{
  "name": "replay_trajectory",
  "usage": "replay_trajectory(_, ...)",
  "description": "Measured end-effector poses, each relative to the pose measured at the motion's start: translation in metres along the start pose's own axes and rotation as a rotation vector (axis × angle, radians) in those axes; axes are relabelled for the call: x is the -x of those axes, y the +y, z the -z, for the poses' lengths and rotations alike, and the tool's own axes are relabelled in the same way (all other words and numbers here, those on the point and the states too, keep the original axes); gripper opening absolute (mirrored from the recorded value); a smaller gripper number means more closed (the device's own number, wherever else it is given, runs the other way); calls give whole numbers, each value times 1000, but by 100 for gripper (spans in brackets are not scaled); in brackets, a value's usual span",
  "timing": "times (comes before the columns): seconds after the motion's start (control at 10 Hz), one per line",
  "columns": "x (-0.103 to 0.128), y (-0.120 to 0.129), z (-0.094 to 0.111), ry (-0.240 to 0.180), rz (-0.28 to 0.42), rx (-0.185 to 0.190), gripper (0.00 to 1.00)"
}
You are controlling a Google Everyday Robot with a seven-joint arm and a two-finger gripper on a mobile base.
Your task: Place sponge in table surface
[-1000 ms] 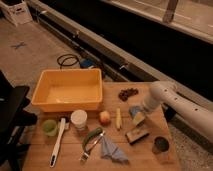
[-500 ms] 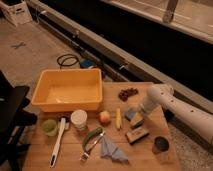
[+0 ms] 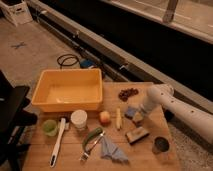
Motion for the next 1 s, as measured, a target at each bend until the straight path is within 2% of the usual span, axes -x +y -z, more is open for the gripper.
replay_trajectory(0.1, -3, -2, 8, -12, 4, -42, 16)
replay_trajectory(0.2, 0, -2, 15, -30, 11, -47, 7)
replay_trajectory(0.3, 4, -2, 24, -45, 21, -51, 2)
replay_trajectory(0.8, 25, -10, 115, -170, 59, -123, 0)
replay_trajectory(1.0, 25, -17, 134, -201, 54, -142, 0)
